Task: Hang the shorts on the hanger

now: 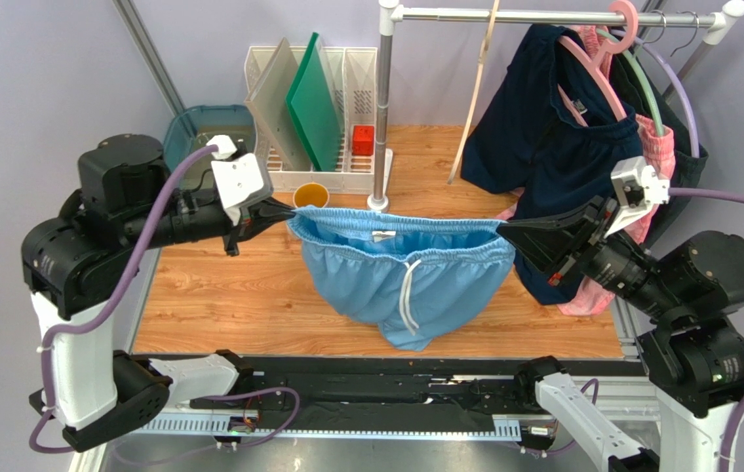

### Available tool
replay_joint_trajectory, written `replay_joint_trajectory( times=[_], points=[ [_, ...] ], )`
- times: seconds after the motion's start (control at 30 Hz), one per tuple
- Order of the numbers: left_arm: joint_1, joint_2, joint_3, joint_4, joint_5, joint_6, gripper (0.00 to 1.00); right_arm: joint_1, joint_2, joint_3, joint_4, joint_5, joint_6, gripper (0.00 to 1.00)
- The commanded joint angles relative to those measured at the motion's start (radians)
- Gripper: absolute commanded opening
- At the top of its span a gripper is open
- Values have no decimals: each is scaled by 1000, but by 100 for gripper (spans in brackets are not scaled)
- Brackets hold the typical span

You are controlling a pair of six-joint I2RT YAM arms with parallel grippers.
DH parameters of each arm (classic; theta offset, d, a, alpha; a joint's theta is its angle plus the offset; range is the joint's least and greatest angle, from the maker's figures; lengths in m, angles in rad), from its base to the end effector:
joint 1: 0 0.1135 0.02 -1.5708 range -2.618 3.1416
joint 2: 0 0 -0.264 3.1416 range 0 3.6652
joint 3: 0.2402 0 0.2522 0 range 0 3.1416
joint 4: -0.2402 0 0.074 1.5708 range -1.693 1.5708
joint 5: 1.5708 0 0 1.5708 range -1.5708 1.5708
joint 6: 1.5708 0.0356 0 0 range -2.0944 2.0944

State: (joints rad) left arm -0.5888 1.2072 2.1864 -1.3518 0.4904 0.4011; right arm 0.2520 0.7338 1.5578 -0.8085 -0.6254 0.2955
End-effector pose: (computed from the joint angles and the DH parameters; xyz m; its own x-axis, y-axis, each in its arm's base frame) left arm 0.0831 -0.0756 0.5587 0.0550 0.3774 -0.9244 0.9051 0.3721 0.2058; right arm 0.0424 0.0324 0.5124 -0.2096 0.1898 -0.9592 -0.7400 0.6103 0.2825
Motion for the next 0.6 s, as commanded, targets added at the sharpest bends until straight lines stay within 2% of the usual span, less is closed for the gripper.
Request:
replay_joint_trajectory(
  times=[0.0, 0.1, 0.2, 0.23, 0.27, 0.37, 0.47, 0.53, 0.57],
  points=[
    [3, 9, 19, -115, 25, -71, 0, -5, 30, 68, -11, 94, 30, 0],
    [4, 49, -42, -60, -50, -110, 0, -5, 44, 10, -14, 228, -1, 0],
    [3, 80, -152, 35, -177, -128, 0, -5, 50, -137, 40, 314, -13, 0],
    [3, 71, -251, 80, -228, -142, 0, -5, 53, -225, 95, 316, -15, 0],
    [3, 66, -305, 174, -249, -146, 0, -5, 56, -269, 129, 316, -15, 0],
    [3, 69, -482, 320, -366, -173, 0, -5, 91, -413, 256, 340, -41, 0],
    [3, 74, -661, 402, -314, -130, 0, -7, 156, -513, 313, 328, -96, 0],
    [-2, 81, -805, 425, -212, -111, 0, -7, 182, -567, 318, 287, -104, 0],
    [-6, 89, -851, 456, -205, -114, 0, -5, 182, -647, 325, 270, -101, 0]
  ],
)
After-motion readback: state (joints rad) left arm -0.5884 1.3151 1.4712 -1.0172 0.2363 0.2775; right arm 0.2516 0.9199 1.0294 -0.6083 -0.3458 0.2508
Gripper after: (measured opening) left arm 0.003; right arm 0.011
